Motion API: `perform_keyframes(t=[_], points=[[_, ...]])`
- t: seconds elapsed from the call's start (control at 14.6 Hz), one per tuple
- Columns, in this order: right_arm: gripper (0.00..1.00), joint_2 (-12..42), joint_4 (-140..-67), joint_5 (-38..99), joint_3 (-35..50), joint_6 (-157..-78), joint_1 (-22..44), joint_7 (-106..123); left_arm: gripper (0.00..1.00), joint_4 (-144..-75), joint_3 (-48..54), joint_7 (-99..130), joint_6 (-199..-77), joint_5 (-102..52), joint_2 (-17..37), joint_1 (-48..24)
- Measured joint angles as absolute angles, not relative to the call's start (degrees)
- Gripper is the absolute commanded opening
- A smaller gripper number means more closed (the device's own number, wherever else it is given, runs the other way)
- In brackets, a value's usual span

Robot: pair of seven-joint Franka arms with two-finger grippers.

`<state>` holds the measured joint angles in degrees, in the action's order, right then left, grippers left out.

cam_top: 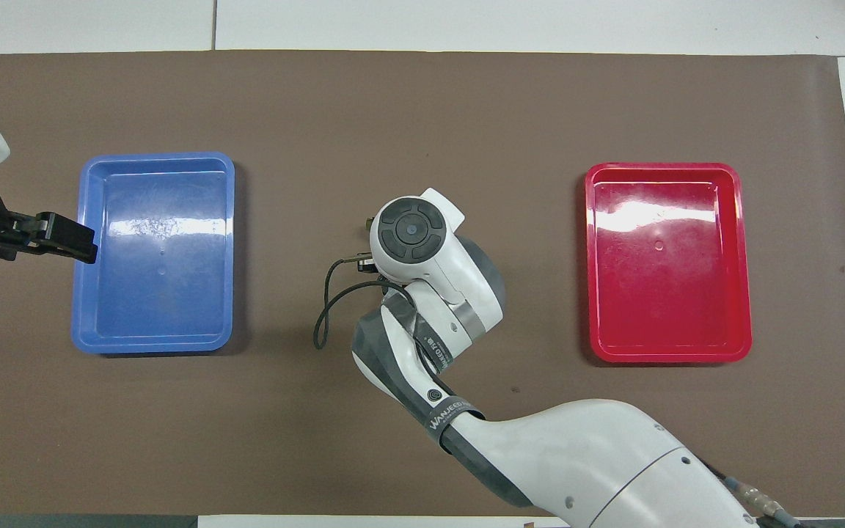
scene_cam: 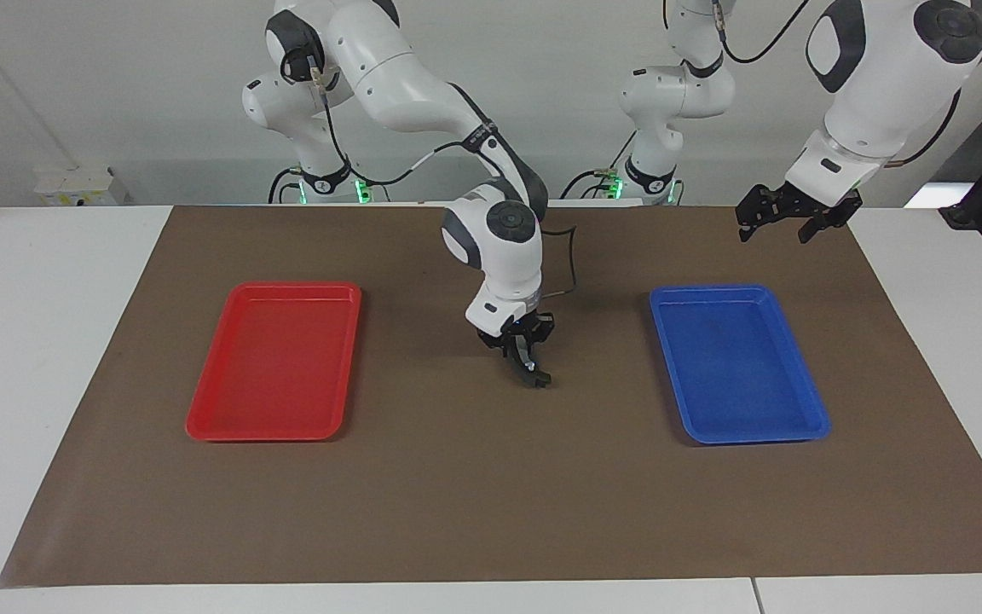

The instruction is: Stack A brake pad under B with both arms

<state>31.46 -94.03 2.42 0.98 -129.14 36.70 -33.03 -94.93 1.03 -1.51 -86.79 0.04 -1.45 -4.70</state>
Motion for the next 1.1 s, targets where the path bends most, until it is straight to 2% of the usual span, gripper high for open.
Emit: perform_keyframes(t=[0.14, 0.21, 0.34, 0.41, 1.1], points=[[0.01, 31.50, -94.07, 2.41, 0.99, -129.14, 36.81, -33.03, 0.98, -94.93, 0.98, -1.51, -86.79, 0.04, -1.45, -4.69], [0.10, 31.54, -94.09, 2.41, 0.99, -129.14, 37.05, -33.03, 0.98, -94.93, 0.98, -1.51, -86.83, 0.05, -1.45, -4.69], [0.42, 31.61, -94.23, 2.41, 1.00, -129.46, 37.44, -33.08, 0.98, -94.93, 0.97, -1.51, -87.03, 0.05, -1.45, -4.69], [0.99, 31.66, -94.46, 2.42, 1.00, -129.93, 37.52, -33.11, 0.98, -94.93, 0.96, -1.51, -87.31, 0.05, -1.45, -4.69], [1.00, 31.84, -95.24, 1.84, 0.89, -131.09, 37.61, -33.11, 0.98, -94.93, 0.89, -1.51, -88.15, 0.05, -1.45, -4.69]])
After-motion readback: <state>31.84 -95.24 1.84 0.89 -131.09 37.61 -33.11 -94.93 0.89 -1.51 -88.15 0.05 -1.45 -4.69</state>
